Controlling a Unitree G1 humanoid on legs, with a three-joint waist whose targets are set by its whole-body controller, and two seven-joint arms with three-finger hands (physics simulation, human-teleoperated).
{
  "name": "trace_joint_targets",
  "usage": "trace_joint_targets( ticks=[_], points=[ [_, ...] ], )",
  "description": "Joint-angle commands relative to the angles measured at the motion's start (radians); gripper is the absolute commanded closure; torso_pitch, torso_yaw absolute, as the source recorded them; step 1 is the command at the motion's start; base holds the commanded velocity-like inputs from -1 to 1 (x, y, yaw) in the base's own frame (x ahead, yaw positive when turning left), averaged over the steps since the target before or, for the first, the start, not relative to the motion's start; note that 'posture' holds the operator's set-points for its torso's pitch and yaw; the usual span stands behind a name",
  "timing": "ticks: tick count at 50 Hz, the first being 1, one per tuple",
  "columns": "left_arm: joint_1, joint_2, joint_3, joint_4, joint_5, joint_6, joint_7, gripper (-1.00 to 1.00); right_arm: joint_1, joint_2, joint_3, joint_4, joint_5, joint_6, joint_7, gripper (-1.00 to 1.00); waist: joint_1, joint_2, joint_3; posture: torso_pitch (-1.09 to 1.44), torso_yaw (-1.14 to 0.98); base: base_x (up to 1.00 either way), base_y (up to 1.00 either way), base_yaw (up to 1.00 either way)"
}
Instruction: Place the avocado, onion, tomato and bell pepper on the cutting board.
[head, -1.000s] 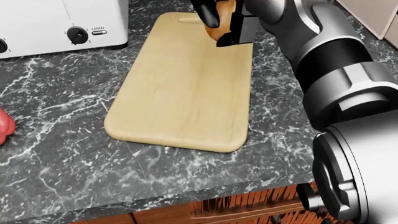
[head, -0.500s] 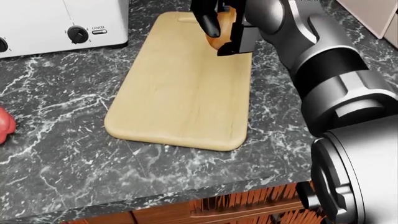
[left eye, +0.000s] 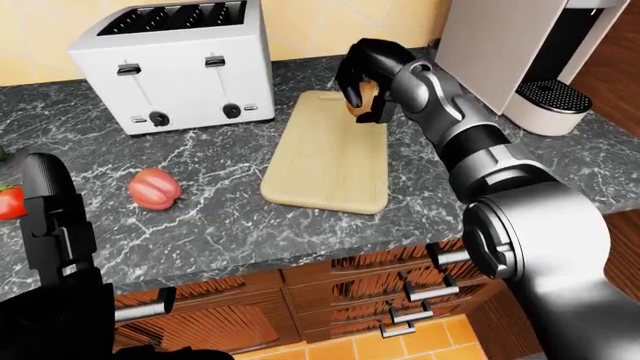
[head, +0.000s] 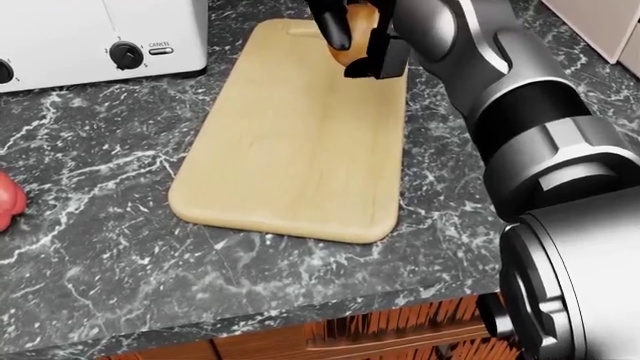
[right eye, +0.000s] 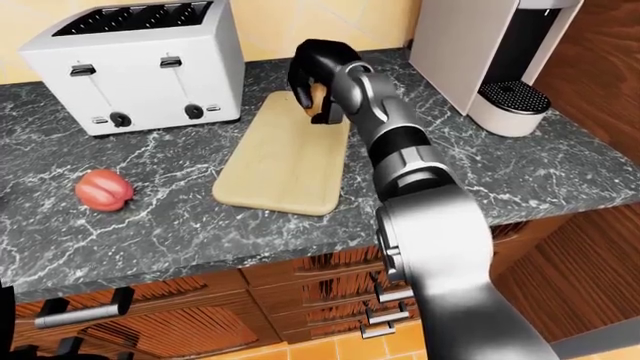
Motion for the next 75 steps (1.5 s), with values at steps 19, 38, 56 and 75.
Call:
trace_joint_targets(
  ticks=[19,38,56,75],
  points=[
    [0.001,0.0,0.016,-0.034,-0.005,-0.022,-0.009,-1.0,-0.01,0.006,-0.026,-0.035,0.04,0.029,-0.131,1.0,0.002,-0.001,-0.023,0.0,0.0,0.0,0.0,0.0],
    [0.003,-0.001,0.008,-0.034,0.003,-0.024,-0.01,-1.0,0.02,0.004,-0.058,-0.031,0.181,0.096,-0.108,1.0,0.003,-0.003,-0.025,0.0,0.0,0.0,0.0,0.0],
    [0.003,-0.001,0.012,-0.034,0.001,-0.023,-0.011,-1.0,0.032,0.004,-0.054,-0.031,0.178,0.099,-0.106,1.0,0.003,-0.002,-0.025,0.0,0.0,0.0,0.0,0.0],
    [-0.002,-0.011,0.011,-0.034,0.003,-0.014,-0.018,-1.0,0.047,0.006,-0.057,-0.027,0.176,0.096,-0.105,1.0,0.003,-0.003,-0.027,0.0,0.0,0.0,0.0,0.0]
  ],
)
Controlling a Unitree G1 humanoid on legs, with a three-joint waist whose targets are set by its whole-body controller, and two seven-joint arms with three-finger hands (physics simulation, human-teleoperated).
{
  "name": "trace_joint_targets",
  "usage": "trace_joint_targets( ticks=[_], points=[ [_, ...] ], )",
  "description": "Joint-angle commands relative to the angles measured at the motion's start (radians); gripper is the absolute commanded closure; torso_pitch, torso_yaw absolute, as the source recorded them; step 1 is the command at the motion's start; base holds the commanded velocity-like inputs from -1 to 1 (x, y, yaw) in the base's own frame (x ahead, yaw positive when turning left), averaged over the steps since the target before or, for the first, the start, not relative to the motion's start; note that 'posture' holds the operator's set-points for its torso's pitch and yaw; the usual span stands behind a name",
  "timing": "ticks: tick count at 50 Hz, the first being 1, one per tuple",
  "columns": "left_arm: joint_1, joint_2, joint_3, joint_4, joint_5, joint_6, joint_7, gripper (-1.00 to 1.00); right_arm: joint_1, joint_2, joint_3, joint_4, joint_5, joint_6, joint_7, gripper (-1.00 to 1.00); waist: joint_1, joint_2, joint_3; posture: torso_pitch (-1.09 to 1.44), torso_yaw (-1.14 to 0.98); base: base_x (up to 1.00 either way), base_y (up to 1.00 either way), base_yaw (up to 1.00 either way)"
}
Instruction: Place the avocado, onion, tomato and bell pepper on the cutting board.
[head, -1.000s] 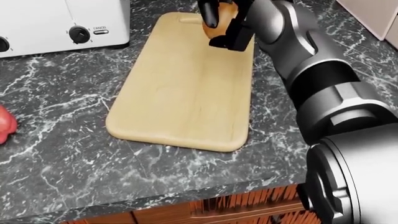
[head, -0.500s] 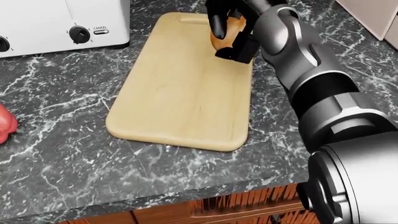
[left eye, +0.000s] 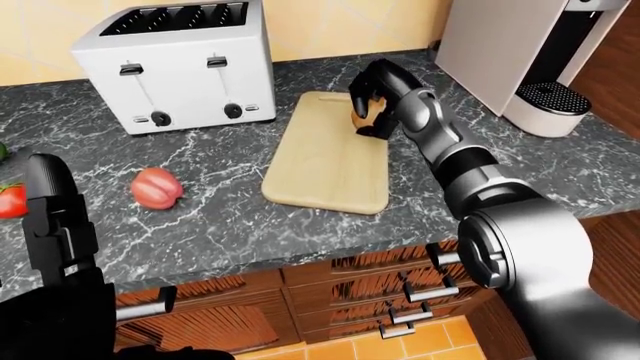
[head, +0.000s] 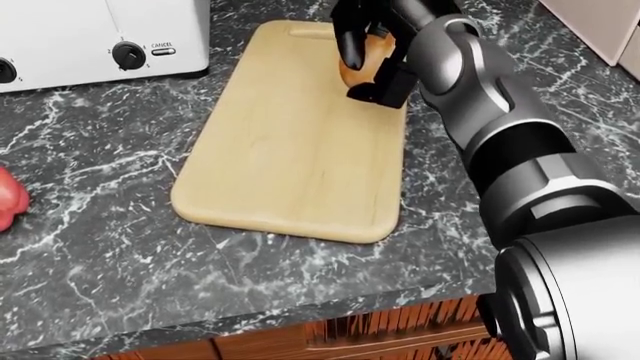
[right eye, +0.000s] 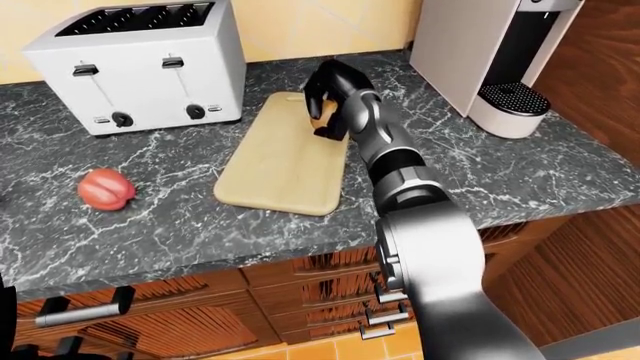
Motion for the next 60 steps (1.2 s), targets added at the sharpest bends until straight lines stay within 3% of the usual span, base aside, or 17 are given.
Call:
trace_joint_targets(
  ticks=[1,10,12,14,18,21,24,25,26,37,60],
  points=[
    [-0.002,0.004,0.01,-0.034,0.002,-0.021,-0.002,-1.0,-0.043,-0.01,-0.005,-0.045,0.007,-0.017,-0.019,1.0,0.001,0.002,-0.023,0.0,0.0,0.0,0.0,0.0],
    [-0.007,0.0,0.01,-0.034,0.002,-0.013,-0.007,-1.0,-0.039,-0.009,-0.008,-0.045,0.009,-0.011,-0.016,0.96,0.001,0.001,-0.023,0.0,0.0,0.0,0.0,0.0],
    [-0.007,0.0,0.011,-0.034,0.001,-0.012,-0.006,-1.0,-0.041,-0.01,-0.009,-0.045,0.01,-0.01,-0.017,0.8,0.001,0.001,-0.023,0.0,0.0,0.0,0.0,0.0],
    [-0.007,0.0,0.011,-0.034,0.001,-0.013,-0.007,-1.0,-0.037,-0.01,-0.007,-0.045,0.007,-0.009,-0.021,0.41,0.001,0.001,-0.024,0.0,0.0,0.0,0.0,0.0],
    [-0.01,0.001,0.013,-0.034,-0.001,-0.007,-0.008,-1.0,-0.038,-0.01,-0.007,-0.045,0.006,-0.006,-0.019,0.07,0.001,0.001,-0.023,0.0,0.0,0.0,0.0,0.0],
    [-0.007,0.004,0.014,-0.034,-0.005,-0.011,-0.008,-1.0,-0.04,-0.01,-0.007,-0.045,0.006,-0.006,-0.02,-0.1,0.001,0.002,-0.024,0.0,0.0,0.0,0.0,0.0],
    [-0.007,0.005,0.012,-0.034,-0.004,-0.012,-0.006,-1.0,-0.043,-0.012,-0.009,-0.046,0.008,-0.007,-0.021,-0.15,0.001,0.002,-0.023,0.0,0.0,0.0,0.0,0.0],
    [-0.007,0.006,0.012,-0.034,-0.004,-0.012,-0.006,-1.0,-0.047,-0.014,-0.01,-0.046,0.008,-0.006,-0.021,-0.31,0.001,0.002,-0.023,0.0,0.0,0.0,0.0,0.0],
    [-0.009,0.003,0.011,-0.034,-0.001,-0.01,-0.007,-1.0,-0.05,-0.015,-0.006,-0.047,0.004,-0.007,-0.033,-1.0,0.001,0.002,-0.023,0.0,0.0,0.0,0.0,0.0],
    [-0.011,-0.012,0.015,-0.034,-0.001,-0.004,-0.022,-1.0,-0.062,-0.02,-0.011,-0.048,0.009,-0.015,-0.043,-1.0,0.0,0.001,-0.023,0.0,0.0,0.0,0.0,0.0],
    [-0.015,-0.015,0.015,-0.034,0.001,0.0,-0.025,-1.0,-0.233,-0.062,-0.007,-0.089,0.075,-0.044,-0.011,-1.0,-0.002,0.002,-0.016,0.0,0.0,0.0,0.0,0.0]
  ],
)
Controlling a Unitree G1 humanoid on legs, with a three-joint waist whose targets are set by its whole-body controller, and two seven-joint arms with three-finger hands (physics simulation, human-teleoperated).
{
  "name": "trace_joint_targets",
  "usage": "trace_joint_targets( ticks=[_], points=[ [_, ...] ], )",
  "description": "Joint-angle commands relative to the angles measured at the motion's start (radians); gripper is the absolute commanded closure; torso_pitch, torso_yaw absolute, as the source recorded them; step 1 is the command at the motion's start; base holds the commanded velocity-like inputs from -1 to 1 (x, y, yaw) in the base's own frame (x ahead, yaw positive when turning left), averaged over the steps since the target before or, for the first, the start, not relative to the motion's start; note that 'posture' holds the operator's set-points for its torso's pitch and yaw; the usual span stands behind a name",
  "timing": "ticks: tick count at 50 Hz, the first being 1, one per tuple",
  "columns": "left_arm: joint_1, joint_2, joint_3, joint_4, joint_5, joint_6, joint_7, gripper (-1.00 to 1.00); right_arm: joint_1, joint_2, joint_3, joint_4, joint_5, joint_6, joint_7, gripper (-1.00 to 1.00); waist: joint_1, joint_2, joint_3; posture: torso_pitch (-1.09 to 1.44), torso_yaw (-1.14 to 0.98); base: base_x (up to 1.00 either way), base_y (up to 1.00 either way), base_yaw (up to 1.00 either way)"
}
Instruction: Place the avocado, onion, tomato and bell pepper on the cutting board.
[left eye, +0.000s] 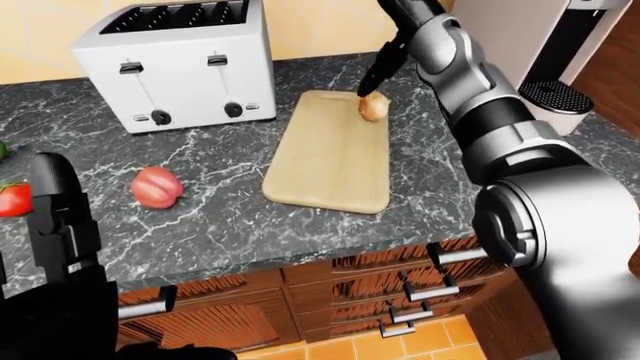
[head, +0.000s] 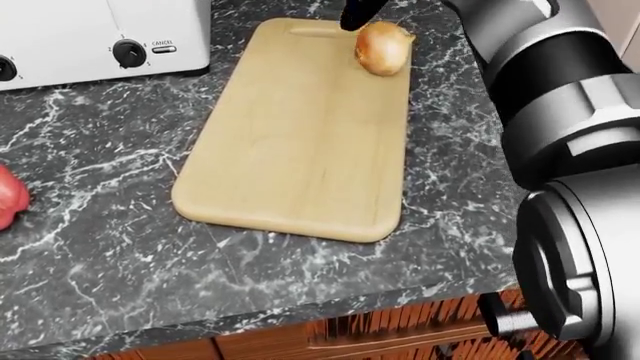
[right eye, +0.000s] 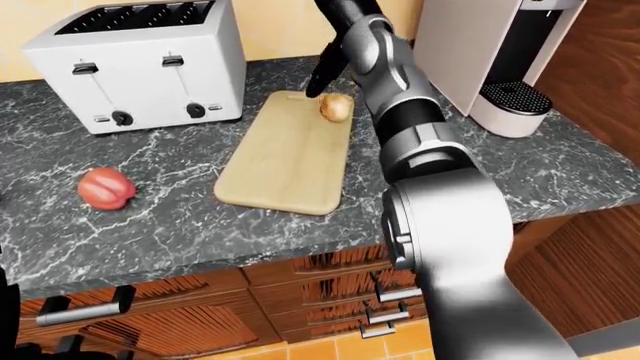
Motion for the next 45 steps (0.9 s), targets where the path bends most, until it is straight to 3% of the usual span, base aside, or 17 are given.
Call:
trace_joint_targets(
  ticks=[1,10,15,20,26,32,35,40,45],
  points=[
    [-0.001,0.005,0.007,-0.034,0.003,-0.022,-0.002,-1.0,-0.059,-0.014,-0.005,-0.05,0.017,-0.018,-0.012,-1.0,0.0,0.002,-0.022,0.0,0.0,0.0,0.0,0.0],
    [0.001,0.005,0.007,-0.034,0.009,-0.028,0.001,-1.0,-0.076,-0.033,-0.003,-0.113,0.058,-0.024,0.018,-1.0,-0.001,0.003,-0.018,0.0,0.0,0.0,0.0,0.0],
    [-0.003,-0.004,0.002,-0.034,0.03,-0.02,0.002,-1.0,-0.04,-0.055,-0.008,-0.295,0.107,0.027,0.082,-1.0,0.001,0.001,-0.015,0.0,0.0,0.0,0.0,0.0],
    [-0.007,-0.016,-0.003,-0.034,0.043,-0.01,-0.005,-1.0,0.157,-0.078,-0.043,-0.827,0.183,0.273,0.253,-1.0,0.006,-0.006,-0.01,0.0,0.0,0.0,0.0,0.0],
    [-0.009,-0.024,-0.009,-0.034,0.054,-0.005,-0.012,-1.0,0.352,-0.117,-0.065,-1.349,0.18,0.534,0.41,-1.0,0.01,-0.013,-0.008,0.0,0.0,0.0,0.0,0.0],
    [-0.01,-0.021,-0.005,-0.034,0.054,-0.001,-0.007,-1.0,0.533,-0.108,-0.072,-1.714,0.173,0.719,0.483,-1.0,0.009,-0.013,-0.008,0.0,0.0,0.0,0.0,0.0],
    [-0.011,-0.017,-0.004,-0.034,0.056,-0.002,-0.003,-1.0,0.659,-0.102,-0.107,-1.956,0.167,0.858,0.54,-1.0,0.008,-0.011,-0.01,0.0,0.0,0.0,0.0,0.0],
    [-0.016,-0.019,-0.009,-0.034,0.066,0.006,-0.001,-1.0,0.862,-0.086,-0.144,-2.156,0.208,0.936,0.495,-1.0,0.01,-0.013,-0.01,0.0,0.0,0.0,0.0,0.0],
    [-0.03,-0.026,-0.002,-0.034,0.077,0.028,0.001,-1.0,1.005,-0.028,-0.124,-2.225,0.249,0.905,0.395,-1.0,0.003,-0.01,-0.016,0.0,0.0,0.0,0.0,0.0]
  ],
)
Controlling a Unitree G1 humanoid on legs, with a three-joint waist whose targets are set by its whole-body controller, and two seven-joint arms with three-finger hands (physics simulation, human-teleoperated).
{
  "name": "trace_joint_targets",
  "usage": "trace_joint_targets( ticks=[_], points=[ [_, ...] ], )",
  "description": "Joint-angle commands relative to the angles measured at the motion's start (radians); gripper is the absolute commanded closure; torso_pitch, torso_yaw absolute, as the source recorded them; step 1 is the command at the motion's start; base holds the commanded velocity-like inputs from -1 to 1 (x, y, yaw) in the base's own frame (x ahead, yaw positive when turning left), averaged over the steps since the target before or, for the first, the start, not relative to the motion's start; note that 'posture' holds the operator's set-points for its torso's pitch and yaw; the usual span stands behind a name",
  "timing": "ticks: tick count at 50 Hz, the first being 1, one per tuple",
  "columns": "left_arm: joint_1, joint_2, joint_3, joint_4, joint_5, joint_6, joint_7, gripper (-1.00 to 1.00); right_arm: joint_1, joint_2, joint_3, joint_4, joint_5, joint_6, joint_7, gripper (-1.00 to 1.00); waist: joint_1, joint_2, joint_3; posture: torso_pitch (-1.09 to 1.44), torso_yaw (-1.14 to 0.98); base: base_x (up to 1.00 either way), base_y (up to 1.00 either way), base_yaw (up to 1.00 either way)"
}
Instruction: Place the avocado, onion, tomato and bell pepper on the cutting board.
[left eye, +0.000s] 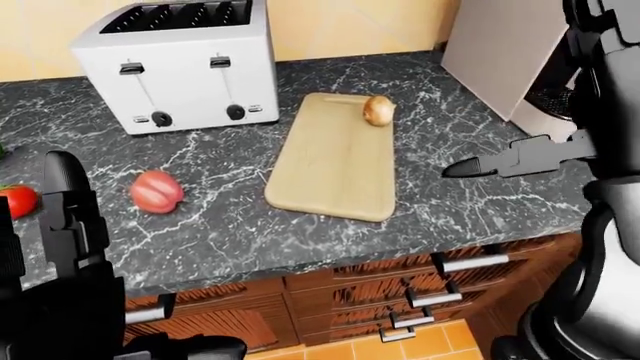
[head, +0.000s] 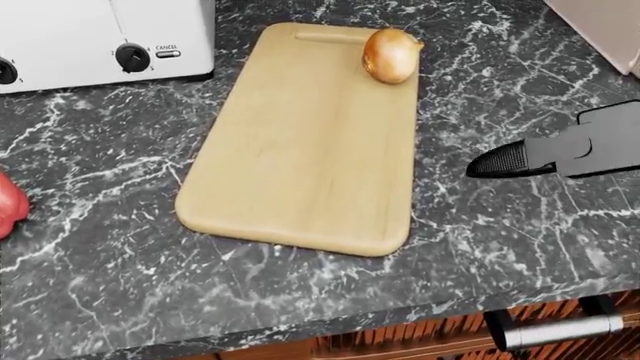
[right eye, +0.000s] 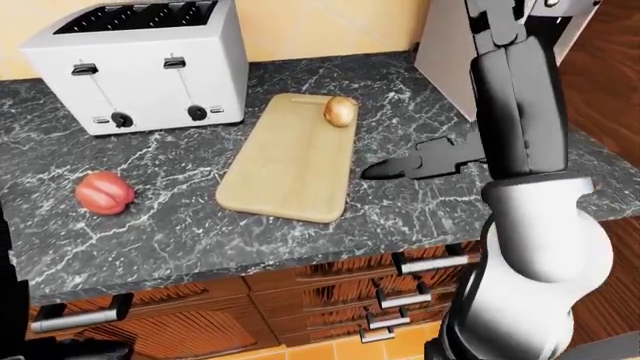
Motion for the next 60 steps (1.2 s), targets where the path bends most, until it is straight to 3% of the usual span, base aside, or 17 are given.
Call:
trace_joint_targets(
  ticks=[1,5,8,11,12,16,23,26,31,39,42,53,60],
  points=[
    [-0.007,0.0,0.013,-0.036,0.005,-0.009,0.0,-1.0,0.017,0.016,0.006,-0.034,0.023,-0.039,-0.061,-1.0,0.001,-0.002,-0.014,0.0,0.0,0.0,0.0,0.0],
    [-0.038,-0.013,0.022,-0.036,0.054,0.058,0.012,-1.0,0.141,0.066,0.005,-0.032,0.076,-0.111,-0.13,-1.0,-0.001,0.0,-0.017,0.0,0.0,0.0,0.0,0.0],
    [-0.083,-0.014,0.041,-0.036,0.121,0.145,0.026,-1.0,0.155,0.068,0.008,-0.02,0.091,-0.122,-0.145,-1.0,-0.003,0.001,-0.02,0.0,0.0,0.0,0.0,0.0],
    [-0.208,-0.034,0.092,-0.036,0.261,0.347,0.029,-1.0,0.153,0.066,0.008,-0.015,0.096,-0.122,-0.15,-1.0,-0.006,0.002,-0.023,0.0,0.0,0.0,0.0,0.0],
    [-0.224,-0.048,0.105,-0.036,0.27,0.37,0.004,-1.0,0.153,0.065,0.009,-0.014,0.097,-0.122,-0.152,-1.0,-0.006,0.003,-0.023,0.0,0.0,0.0,0.0,0.0],
    [-0.341,-0.1,0.178,-0.036,0.472,0.468,-0.047,-1.0,0.152,0.064,0.01,-0.019,0.098,-0.118,-0.156,-1.0,-0.011,0.003,-0.023,0.0,0.0,0.0,0.0,0.0],
    [-0.486,-0.145,0.269,-0.036,0.783,0.604,-0.237,-1.0,0.154,0.065,0.016,-0.017,0.097,-0.116,-0.16,-1.0,-0.015,-0.001,-0.024,0.0,0.0,0.0,0.0,0.0],
    [-0.507,-0.129,0.242,-0.036,0.935,0.655,-0.267,-1.0,0.155,0.066,0.012,-0.015,0.098,-0.12,-0.159,-1.0,-0.017,-0.002,-0.024,0.0,0.0,0.0,0.0,0.0],
    [-0.508,-0.062,0.222,-0.035,0.947,0.739,-0.247,-1.0,0.161,0.071,0.018,-0.005,0.095,-0.133,-0.164,-1.0,-0.019,0.0,-0.027,0.0,0.0,0.0,0.0,0.0],
    [-0.513,-0.018,0.196,0.041,0.998,0.705,-0.279,-1.0,0.168,0.083,0.03,0.012,0.09,-0.152,-0.168,-1.0,-0.02,0.004,-0.029,0.0,0.0,0.0,0.0,0.0],
    [-0.566,0.013,0.201,0.11,1.011,0.691,-0.283,-1.0,0.171,0.088,0.032,0.022,0.089,-0.162,-0.17,-1.0,-0.019,0.005,-0.031,0.0,0.0,0.0,0.0,0.0],
    [-0.647,0.061,0.154,0.269,1.09,0.644,-0.314,-1.0,0.176,0.094,0.035,0.034,0.085,-0.177,-0.172,-1.0,-0.02,0.008,-0.036,0.0,0.0,0.0,0.0,0.0],
    [-0.665,0.069,0.133,0.373,1.114,0.597,-0.287,-1.0,0.174,0.095,0.034,0.031,0.085,-0.175,-0.172,-1.0,-0.021,0.009,-0.039,0.0,0.0,0.0,0.0,0.0]
  ],
)
